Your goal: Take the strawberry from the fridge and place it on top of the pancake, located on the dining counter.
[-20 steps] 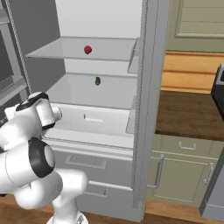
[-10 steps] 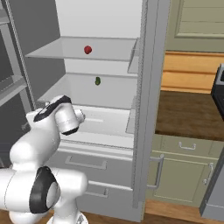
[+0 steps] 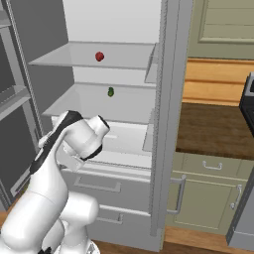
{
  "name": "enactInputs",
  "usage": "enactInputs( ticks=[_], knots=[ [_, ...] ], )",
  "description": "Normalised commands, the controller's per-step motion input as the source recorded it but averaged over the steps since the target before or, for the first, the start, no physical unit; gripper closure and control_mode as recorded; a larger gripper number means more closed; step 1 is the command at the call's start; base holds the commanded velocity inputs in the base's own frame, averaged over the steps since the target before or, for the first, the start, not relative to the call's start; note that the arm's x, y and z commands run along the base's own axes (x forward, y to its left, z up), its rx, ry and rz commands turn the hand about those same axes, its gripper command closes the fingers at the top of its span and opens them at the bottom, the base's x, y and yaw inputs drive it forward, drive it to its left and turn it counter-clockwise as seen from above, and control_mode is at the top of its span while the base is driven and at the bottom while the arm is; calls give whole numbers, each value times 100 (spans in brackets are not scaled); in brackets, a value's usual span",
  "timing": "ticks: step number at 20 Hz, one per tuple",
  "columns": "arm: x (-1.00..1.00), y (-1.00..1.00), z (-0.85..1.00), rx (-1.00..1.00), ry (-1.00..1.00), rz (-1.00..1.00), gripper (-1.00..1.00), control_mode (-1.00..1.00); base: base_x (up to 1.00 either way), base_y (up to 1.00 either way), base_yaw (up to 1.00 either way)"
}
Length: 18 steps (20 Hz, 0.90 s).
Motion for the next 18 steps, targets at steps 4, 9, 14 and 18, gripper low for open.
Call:
enactInputs(
  ticks=[4, 9, 14, 18],
  knots=[
    [-35, -45, 9, -35, -48, -11, -100, -100, 0, 0, 0],
    [-27, -43, 11, -32, -47, -13, -100, -100, 0, 0, 0],
    [-8, -23, 31, -23, -32, -25, -100, -100, 0, 0, 0],
    [0, -4, 17, -13, -10, -38, -100, -100, 0, 0, 0]
  ],
)
